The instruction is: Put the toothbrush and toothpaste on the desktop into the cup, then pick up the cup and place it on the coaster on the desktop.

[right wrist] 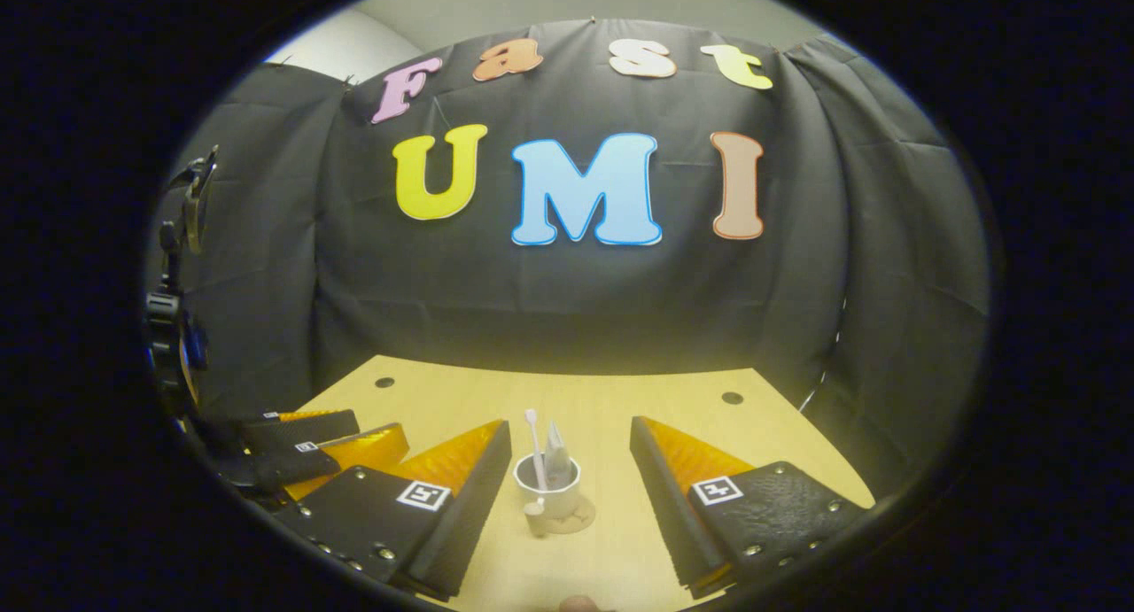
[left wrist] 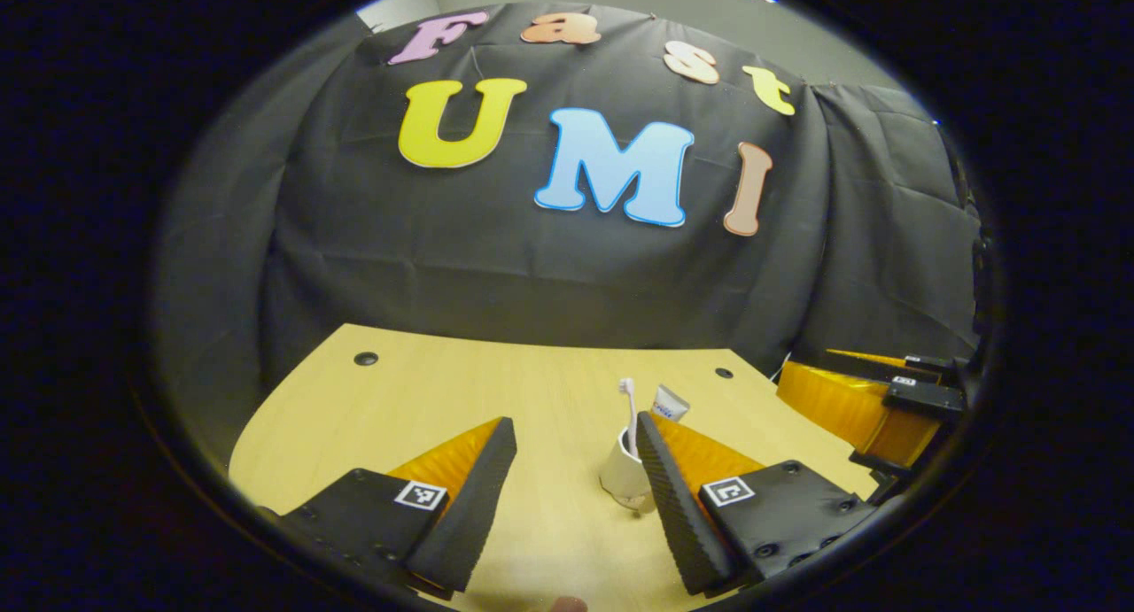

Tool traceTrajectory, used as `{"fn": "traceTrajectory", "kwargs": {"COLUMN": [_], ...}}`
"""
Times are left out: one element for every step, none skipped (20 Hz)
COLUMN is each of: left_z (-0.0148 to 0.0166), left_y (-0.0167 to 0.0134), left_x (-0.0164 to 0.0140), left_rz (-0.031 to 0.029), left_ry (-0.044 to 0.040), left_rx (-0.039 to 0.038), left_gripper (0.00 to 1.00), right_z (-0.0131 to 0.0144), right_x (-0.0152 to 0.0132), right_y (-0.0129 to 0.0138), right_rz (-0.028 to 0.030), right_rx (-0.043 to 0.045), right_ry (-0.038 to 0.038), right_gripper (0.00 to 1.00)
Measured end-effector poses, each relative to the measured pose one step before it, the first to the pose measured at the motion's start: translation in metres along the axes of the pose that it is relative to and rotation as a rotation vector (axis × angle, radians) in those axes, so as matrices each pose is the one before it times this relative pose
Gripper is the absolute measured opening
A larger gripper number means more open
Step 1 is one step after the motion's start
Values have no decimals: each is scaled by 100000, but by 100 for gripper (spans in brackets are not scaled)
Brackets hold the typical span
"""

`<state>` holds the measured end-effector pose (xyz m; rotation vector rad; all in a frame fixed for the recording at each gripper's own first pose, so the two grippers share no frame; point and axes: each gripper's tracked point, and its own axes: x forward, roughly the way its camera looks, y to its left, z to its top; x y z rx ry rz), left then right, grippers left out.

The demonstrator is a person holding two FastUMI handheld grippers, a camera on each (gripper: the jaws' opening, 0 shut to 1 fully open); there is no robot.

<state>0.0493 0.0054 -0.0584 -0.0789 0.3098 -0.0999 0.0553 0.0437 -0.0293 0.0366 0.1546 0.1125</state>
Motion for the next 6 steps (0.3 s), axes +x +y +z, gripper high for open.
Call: {"fn": "traceTrajectory", "kwargs": {"left_z": [516,468,572,448,302,182], "left_y": [415,277,232,256,350,247], "left_x": [-446,-477,-419,-248,-270,-74], "left_rz": [-282,-194,-442,-336,-161,-205], "left_ry": [-775,-739,-1112,-905,-1017,-608], "left_rx": [7,-223,-274,-26,258,297], "left_gripper": [90,90,84,96,95,95], "right_z": [-71,7,-6,-15,-69,6], "right_x": [-303,-220,-220,-182,-110,-35], "right_y": [355,287,295,240,296,228], "right_rz": [-516,-592,-557,-481,-86,-161], "right_rx": [-91,-32,-75,-146,-246,-348], "right_ry": [-683,-716,-785,-381,-407,-147], "right_gripper": [84,84,84,84,84,84]}}
